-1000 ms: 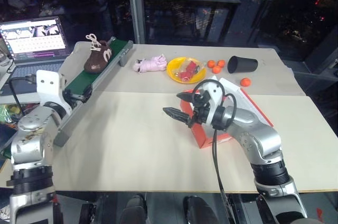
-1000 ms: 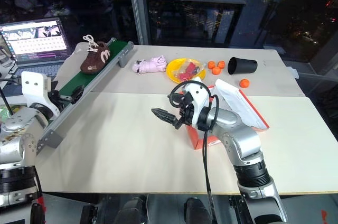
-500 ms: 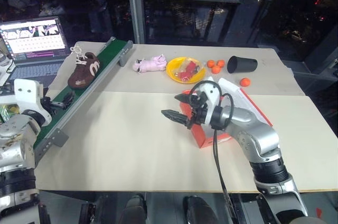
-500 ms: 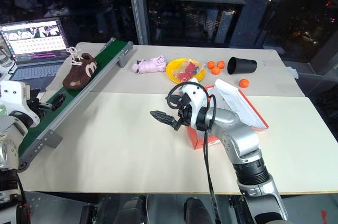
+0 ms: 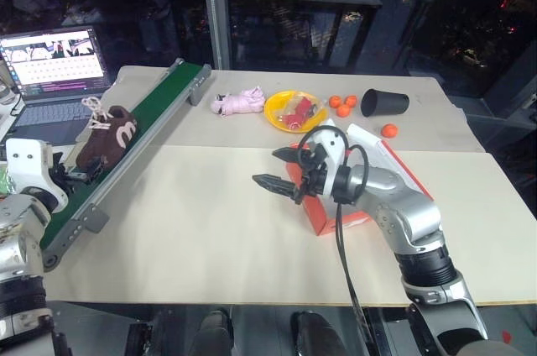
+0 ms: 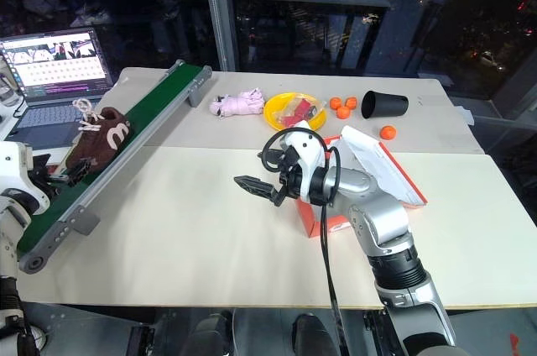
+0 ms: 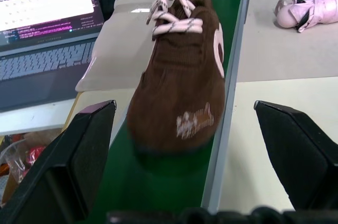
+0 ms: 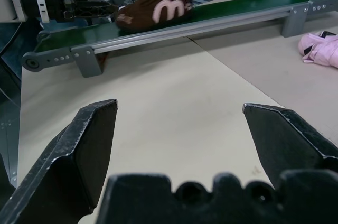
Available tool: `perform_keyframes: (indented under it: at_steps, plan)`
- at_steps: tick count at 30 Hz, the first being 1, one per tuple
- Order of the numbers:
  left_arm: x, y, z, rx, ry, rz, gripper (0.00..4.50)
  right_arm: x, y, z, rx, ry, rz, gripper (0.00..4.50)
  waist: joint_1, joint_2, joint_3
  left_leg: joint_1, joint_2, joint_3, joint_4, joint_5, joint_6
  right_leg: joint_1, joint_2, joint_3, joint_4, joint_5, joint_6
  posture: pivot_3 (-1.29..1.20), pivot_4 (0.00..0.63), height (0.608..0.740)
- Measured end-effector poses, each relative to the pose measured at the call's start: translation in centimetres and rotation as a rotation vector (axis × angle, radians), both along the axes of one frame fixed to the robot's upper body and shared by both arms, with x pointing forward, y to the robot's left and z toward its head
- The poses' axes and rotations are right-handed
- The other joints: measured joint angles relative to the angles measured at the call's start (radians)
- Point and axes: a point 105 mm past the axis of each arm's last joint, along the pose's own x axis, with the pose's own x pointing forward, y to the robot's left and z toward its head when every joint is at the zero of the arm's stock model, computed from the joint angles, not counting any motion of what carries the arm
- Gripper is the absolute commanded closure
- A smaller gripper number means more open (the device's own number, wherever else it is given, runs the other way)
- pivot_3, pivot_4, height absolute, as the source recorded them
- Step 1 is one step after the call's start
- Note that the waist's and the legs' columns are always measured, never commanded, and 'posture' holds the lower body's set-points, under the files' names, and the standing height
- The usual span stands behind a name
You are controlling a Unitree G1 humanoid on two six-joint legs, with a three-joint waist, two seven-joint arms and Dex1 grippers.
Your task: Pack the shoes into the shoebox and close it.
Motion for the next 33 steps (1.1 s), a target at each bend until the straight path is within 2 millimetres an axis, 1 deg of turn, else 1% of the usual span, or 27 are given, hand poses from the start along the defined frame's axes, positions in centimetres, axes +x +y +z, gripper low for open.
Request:
perform_keyframes:
  at_steps: [6, 8, 9, 11, 13, 18, 19, 20, 21, 23, 24, 25, 26, 27, 28, 30, 32, 33]
  plan:
    - [-0.2, 0.7, -1.2, -0.026, 0.026, 0.023, 0.0, 0.1, -0.2, 0.1, -0.01, -0.004, -0.004, 0.03, 0.0, 0.0, 0.0, 0.0, 0.0, 0.0, 0.0, 0.0, 0.0, 0.0, 0.0, 0.0, 0.0, 0.0, 0.0, 0.0, 0.15, 0.736]
    - [-0.4, 1.2, -1.8, -0.046, 0.043, 0.043, 0.52, 0.1, -0.3, 0.1, -0.016, -0.006, -0.006, 0.0, 0.0, 0.0, 0.0, 0.0, 0.0, 0.0, 0.0, 0.0, 0.0, 0.0, 0.0, 0.0, 0.0, 0.0, 0.0, 0.0, 0.15, 0.736]
    - [-0.5, 1.6, -2.4, -0.061, 0.063, 0.066, 0.66, 0.1, -0.4, 0.1, -0.02, -0.006, -0.008, 0.0, 0.0, 0.0, 0.0, 0.0, 0.0, 0.0, 0.0, 0.0, 0.0, 0.0, 0.0, 0.0, 0.0, 0.0, 0.0, 0.0, 0.15, 0.736]
    - [-0.8, 2.4, -2.8, -0.08, 0.08, 0.1, 1.4, 0.1, -0.4, 0.0, -0.024, -0.007, -0.011, 0.0, 0.0, 0.0, 0.0, 0.001, 0.0, 0.0, 0.0, 0.0, 0.0, 0.0, 0.0, 0.0, 0.001, 0.0, 0.0, 0.0, 0.15, 0.736]
    - [-1.0, 2.8, -3.0, -0.109, 0.086, 0.108, 2.05, 0.2, -0.6, 0.0, -0.031, -0.009, -0.015, 0.0, -0.001, 0.001, -0.001, 0.002, 0.0, 0.001, 0.0, 0.0, 0.0, 0.0, 0.0, 0.0, 0.001, 0.0, -0.001, 0.0, 0.15, 0.736]
    - [-1.3, 2.7, -3.4, -0.189, 0.07, 0.109, 3.7, 0.3, -1.0, -0.1, -0.051, -0.001, -0.031, 0.0, 0.003, 0.001, -0.001, 0.002, 0.001, 0.001, 0.0, -0.001, -0.001, 0.001, 0.0, 0.0, 0.001, -0.002, -0.004, 0.0, 0.15, 0.736]
    - [-1.3, 2.5, -3.4, -0.196, 0.067, 0.105, 3.86, 0.3, -1.1, -0.2, -0.054, -0.001, -0.034, 0.0, 0.006, 0.002, -0.001, 0.002, 0.001, 0.001, 0.0, -0.001, -0.001, 0.001, 0.0, 0.0, 0.002, -0.002, -0.004, 0.0, 0.15, 0.736]
    - [-1.2, 2.1, -3.4, -0.206, 0.066, 0.096, 4.14, 0.3, -1.1, -0.1, -0.056, -0.002, -0.036, 0.0, 0.01, 0.002, -0.001, 0.002, 0.001, 0.001, 0.0, -0.001, -0.001, 0.001, 0.0, 0.0, 0.001, -0.002, -0.004, 0.0, 0.15, 0.736]
    - [-1.2, 1.8, -3.6, -0.225, 0.061, 0.089, 4.32, 0.3, -1.1, -0.1, -0.057, -0.005, -0.037, 0.0, 0.014, 0.002, -0.001, 0.002, 0.001, 0.002, 0.0, -0.001, -0.001, 0.001, -0.001, 0.0, 0.001, -0.002, -0.004, 0.0, 0.15, 0.736]
    - [-1.2, 0.9, -3.5, -0.253, 0.049, 0.07, 4.32, 0.3, -1.2, 0.0, -0.058, -0.008, -0.04, 0.0, 0.023, 0.002, -0.001, 0.002, 0.001, 0.002, 0.0, -0.001, -0.001, 0.001, -0.001, 0.0, 0.001, -0.002, -0.004, 0.0, 0.15, 0.736]
    - [-1.0, 0.2, -3.4, -0.273, 0.038, 0.052, 4.32, 0.3, -1.2, 0.0, -0.054, -0.006, -0.044, 0.0, 0.03, 0.002, -0.001, 0.001, 0.001, 0.002, 0.0, -0.001, -0.001, 0.001, -0.001, 0.0, 0.001, -0.002, -0.004, 0.0, 0.15, 0.736]
    - [-0.7, -1.5, -3.1, -0.321, 0.017, -0.002, 4.32, 0.4, -1.2, 0.2, -0.033, 0.006, -0.054, 0.0, 0.039, 0.002, -0.001, -0.001, 0.001, 0.002, 0.001, -0.001, -0.001, 0.001, -0.001, -0.001, 0.001, -0.002, -0.004, 0.0, 0.15, 0.736]
    - [-0.3, -3.5, -2.4, -0.36, -0.006, -0.07, 4.32, 0.4, -1.2, 0.6, 0.008, 0.02, -0.06, 0.0, 0.048, 0.001, -0.001, -0.003, 0.002, 0.002, 0.002, 0.0, -0.001, 0.001, -0.001, -0.002, 0.0, -0.002, -0.003, 0.0, 0.15, 0.736]
    - [0.2, -6.4, -1.6, -0.395, -0.021, -0.171, 4.32, 0.5, -0.9, 1.4, 0.069, 0.035, -0.058, 0.0, 0.053, 0.0, -0.001, -0.007, 0.003, 0.002, 0.005, 0.0, -0.002, 0.0, -0.001, -0.004, 0.0, 0.0, -0.001, 0.0, 0.15, 0.736]
    - [0.6, -8.2, -0.8, -0.41, -0.034, -0.233, 4.32, 0.5, -0.6, 2.0, 0.106, 0.043, -0.052, 0.0, 0.053, -0.001, -0.001, -0.009, 0.003, 0.002, 0.006, 0.0, -0.002, -0.001, -0.001, -0.005, 0.0, 0.0, 0.0, 0.0, 0.15, 0.736]
    - [1.9, -11.9, 2.4, -0.453, -0.105, -0.346, 4.32, 1.1, -0.9, 3.4, 0.223, 0.092, -0.079, 0.0, 0.053, -0.004, 0.0, -0.011, 0.004, 0.001, 0.007, 0.0, -0.002, -0.001, 0.0, -0.005, 0.001, 0.001, 0.0, 0.0, 0.15, 0.736]
    - [2.6, -15.5, 6.8, -0.451, -0.209, -0.466, 4.32, 1.8, -1.4, 4.5, 0.311, 0.135, -0.116, 0.0, 0.049, -0.006, 0.0, -0.011, 0.004, 0.001, 0.008, 0.002, 0.001, -0.001, 0.001, -0.005, -0.001, 0.002, 0.001, 0.0, 0.15, 0.736]
    - [2.7, -17.1, 8.9, -0.444, -0.259, -0.519, 4.32, 2.2, -1.6, 5.0, 0.356, 0.162, -0.133, 0.0, 0.047, -0.006, 0.0, -0.011, 0.003, 0.001, 0.008, 0.005, 0.006, 0.0, 0.001, -0.005, -0.002, 0.002, 0.002, 0.0, 0.15, 0.736]
